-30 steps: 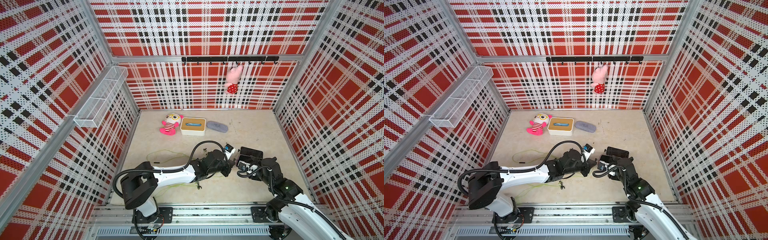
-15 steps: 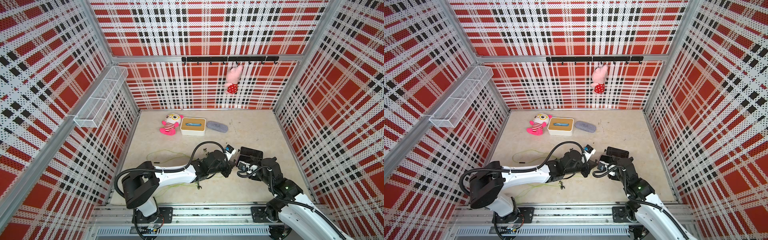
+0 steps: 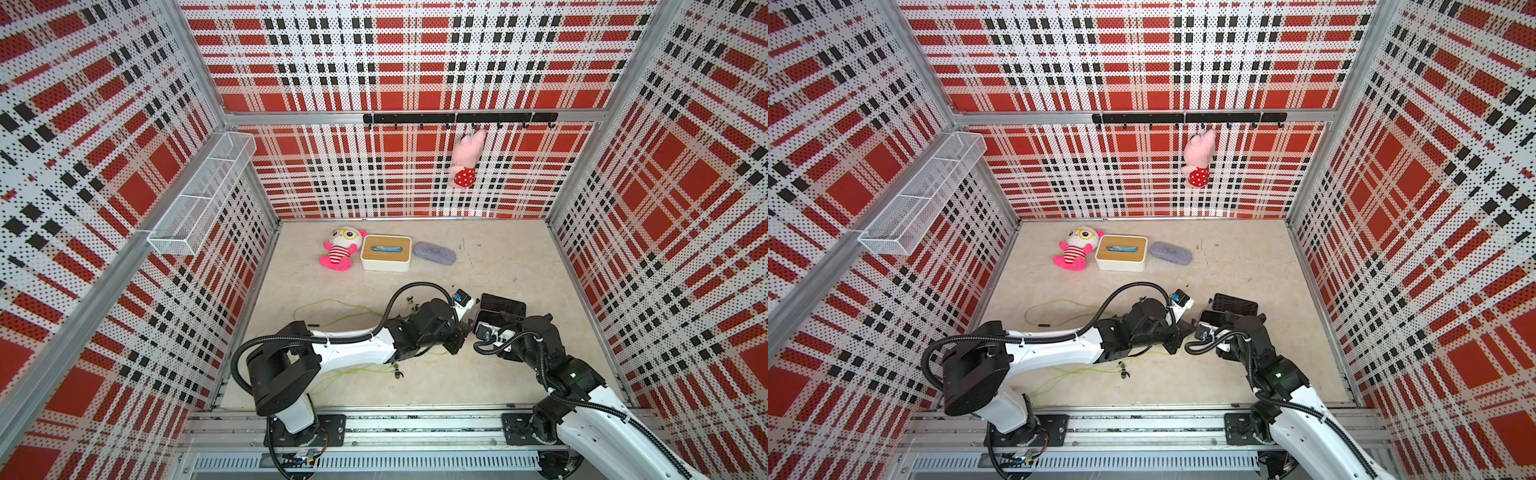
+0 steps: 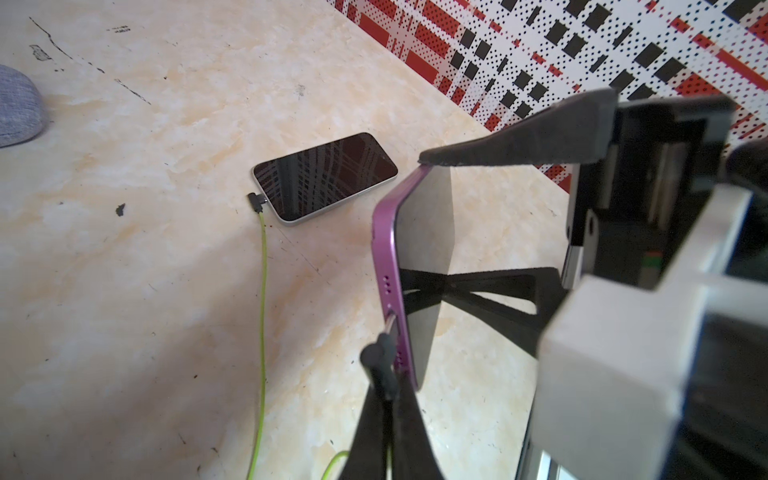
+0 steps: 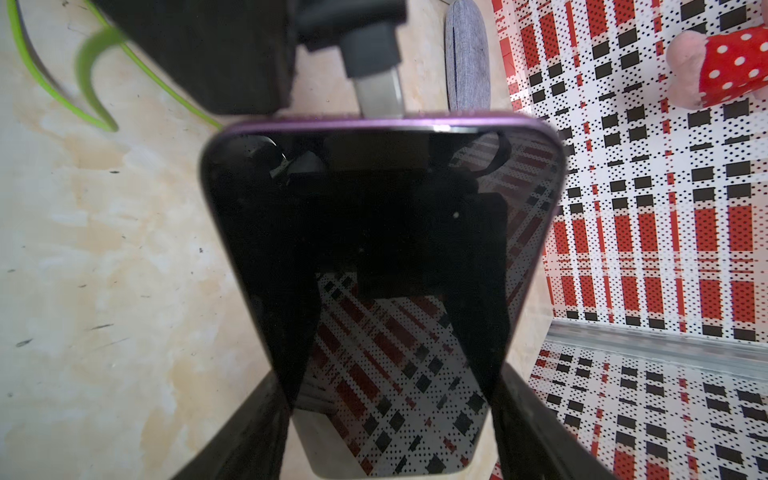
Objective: Plug wired earphones into phones
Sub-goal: Insert the wired earphone into the phone.
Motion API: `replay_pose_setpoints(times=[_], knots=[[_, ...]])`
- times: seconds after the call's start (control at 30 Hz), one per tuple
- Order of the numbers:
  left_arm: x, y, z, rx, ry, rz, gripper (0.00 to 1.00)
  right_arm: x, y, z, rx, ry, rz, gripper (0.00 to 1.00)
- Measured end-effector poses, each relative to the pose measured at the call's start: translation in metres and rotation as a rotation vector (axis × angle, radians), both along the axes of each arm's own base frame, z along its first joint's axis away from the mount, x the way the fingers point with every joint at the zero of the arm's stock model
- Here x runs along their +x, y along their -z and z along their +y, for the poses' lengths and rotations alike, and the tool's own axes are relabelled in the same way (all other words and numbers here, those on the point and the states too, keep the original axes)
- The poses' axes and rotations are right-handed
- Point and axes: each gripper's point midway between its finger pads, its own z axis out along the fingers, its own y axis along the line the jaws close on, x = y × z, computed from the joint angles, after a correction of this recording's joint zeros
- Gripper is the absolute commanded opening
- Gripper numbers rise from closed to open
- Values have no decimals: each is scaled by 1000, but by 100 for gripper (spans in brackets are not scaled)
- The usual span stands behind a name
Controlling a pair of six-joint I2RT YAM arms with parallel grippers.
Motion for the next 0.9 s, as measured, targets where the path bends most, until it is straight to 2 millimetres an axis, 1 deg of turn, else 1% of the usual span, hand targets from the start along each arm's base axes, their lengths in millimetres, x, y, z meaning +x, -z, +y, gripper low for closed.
replay_pose_setpoints(times=[0.3, 0.63, 0.9], knots=[[-3, 15, 1, 64, 24, 19, 0, -1, 9, -2, -95, -24, 11, 41], [-8, 20, 1, 85, 50, 33, 0, -2, 12, 1, -138, -52, 13, 40], [-10, 24, -3, 86, 83, 54, 0, -2, 13, -1, -174, -64, 6, 41]])
